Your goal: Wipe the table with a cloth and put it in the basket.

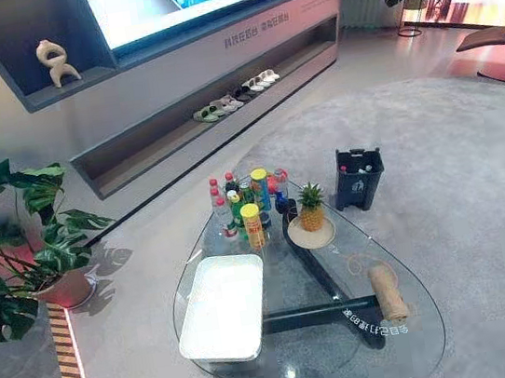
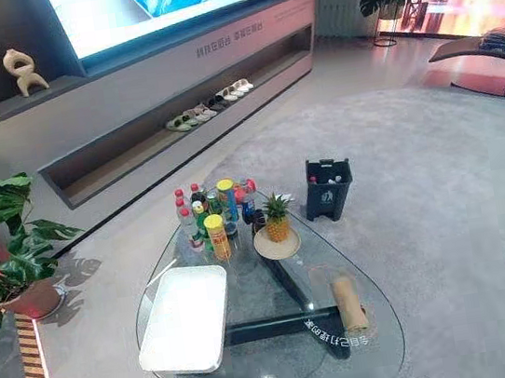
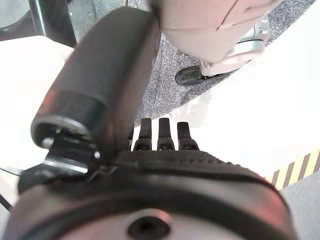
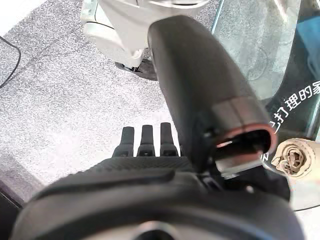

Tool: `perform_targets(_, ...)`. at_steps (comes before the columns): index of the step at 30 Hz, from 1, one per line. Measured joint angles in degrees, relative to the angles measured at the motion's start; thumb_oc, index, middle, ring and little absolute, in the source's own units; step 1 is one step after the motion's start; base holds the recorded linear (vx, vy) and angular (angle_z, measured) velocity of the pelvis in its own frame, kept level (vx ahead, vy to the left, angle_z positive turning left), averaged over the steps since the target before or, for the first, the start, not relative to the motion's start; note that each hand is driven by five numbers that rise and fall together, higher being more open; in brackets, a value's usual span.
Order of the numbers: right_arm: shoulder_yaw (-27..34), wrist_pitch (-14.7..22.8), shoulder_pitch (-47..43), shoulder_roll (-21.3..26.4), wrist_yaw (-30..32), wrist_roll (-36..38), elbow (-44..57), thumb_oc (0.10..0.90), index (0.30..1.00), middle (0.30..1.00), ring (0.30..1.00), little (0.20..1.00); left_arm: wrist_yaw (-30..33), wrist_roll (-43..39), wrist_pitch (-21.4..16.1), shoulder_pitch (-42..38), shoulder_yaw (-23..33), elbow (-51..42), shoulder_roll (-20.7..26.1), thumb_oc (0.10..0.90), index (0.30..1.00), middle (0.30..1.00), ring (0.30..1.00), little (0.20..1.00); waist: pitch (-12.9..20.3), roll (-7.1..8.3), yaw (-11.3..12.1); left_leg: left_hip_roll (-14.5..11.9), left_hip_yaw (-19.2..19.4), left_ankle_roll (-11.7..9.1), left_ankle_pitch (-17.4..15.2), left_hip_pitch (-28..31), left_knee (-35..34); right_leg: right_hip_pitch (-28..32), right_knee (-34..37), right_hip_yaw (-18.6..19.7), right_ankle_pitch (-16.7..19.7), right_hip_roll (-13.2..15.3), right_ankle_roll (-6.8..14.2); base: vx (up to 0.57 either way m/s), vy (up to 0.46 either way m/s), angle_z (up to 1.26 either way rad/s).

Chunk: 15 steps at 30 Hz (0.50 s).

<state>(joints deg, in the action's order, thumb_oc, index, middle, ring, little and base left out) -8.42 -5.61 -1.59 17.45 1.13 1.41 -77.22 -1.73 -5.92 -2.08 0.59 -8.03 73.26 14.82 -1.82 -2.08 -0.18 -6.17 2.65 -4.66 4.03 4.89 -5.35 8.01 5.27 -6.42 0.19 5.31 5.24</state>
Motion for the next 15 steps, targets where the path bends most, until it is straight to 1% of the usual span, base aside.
perform_targets(1,0.0,0.0,0.0,0.0,0.0,0.0,0.0,0.8,0.9,0.9,0.9,0.9,0.0,0.0,0.4,0.0,0.0,0.0,0.0,0.8,0.9,0.9,0.9,0.9,0.0,-0.05,0.0,0.0,0.0,0.0,0.0,0.0,0.0,0.0,0.0,0.0,0.0,0.0,0.0,0.26,0.067,-0.44)
perform_targets(15,0.0,0.0,0.0,0.0,0.0,0.0,0.0,0.8,0.9,0.9,0.9,0.9,-0.3,-0.1,0.7,0.0,-0.1,0.0,0.0,0.8,0.9,0.9,0.9,0.9,0.2,-0.25,0.0,0.0,0.1,0.0,0.0,0.0,0.0,0.0,0.0,-0.1,0.0,0.1,0.0,0.0,0.0,0.0)
